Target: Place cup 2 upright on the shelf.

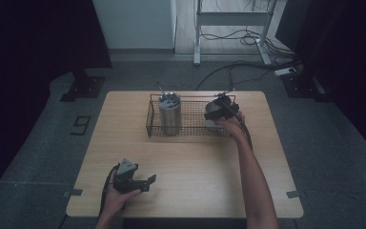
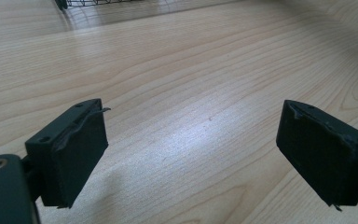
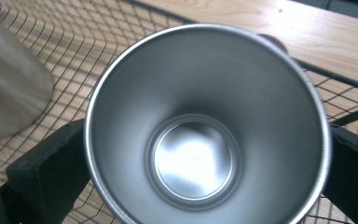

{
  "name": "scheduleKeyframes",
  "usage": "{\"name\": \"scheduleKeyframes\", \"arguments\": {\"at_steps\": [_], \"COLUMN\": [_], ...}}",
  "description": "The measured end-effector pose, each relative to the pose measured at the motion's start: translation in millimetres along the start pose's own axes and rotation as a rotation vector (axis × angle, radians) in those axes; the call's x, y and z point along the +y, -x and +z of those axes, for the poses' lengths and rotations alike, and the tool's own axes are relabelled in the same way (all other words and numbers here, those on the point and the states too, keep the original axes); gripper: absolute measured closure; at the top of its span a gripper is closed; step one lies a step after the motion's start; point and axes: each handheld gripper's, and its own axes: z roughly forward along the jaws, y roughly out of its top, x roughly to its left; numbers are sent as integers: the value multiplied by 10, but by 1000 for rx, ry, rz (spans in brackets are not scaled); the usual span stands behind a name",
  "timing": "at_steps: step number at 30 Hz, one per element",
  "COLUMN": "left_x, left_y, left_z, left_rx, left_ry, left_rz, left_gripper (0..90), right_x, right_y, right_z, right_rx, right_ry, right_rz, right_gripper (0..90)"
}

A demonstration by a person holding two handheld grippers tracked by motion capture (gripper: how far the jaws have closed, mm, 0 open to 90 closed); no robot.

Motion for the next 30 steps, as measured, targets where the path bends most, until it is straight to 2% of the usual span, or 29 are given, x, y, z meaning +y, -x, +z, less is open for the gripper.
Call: {"name": "scheduleKeyframes", "arguments": {"at_steps": [6, 9, 11, 15, 18, 25, 30], "left_x": [0, -2, -2, -2, -1, 3, 1], "left_y": [2, 3, 7, 13, 15, 17, 18], "left_z": [0, 3, 2, 3, -3, -14, -13], "left_rx": [0, -1, -1, -1, -1, -2, 0], "left_ry": [0, -1, -2, -2, -1, 3, 3], "left_rz": [1, 0, 1, 3, 3, 3, 4], "left_gripper": [87, 87, 87, 87, 87, 87, 87], "right_x": [39, 44, 17, -27, -63, -137, -222], "right_y": [8, -11, -20, -4, 6, 14, 3], "right_z": [-150, -212, -268, -316, -367, -475, -571], "right_rx": [7, 13, 19, 22, 25, 36, 38], "right_ry": [108, 137, 180, 182, 203, 206, 230], "right_rz": [40, 35, 30, 36, 42, 32, 23], "right_gripper": [0, 0, 0, 0, 6, 40, 64]}}
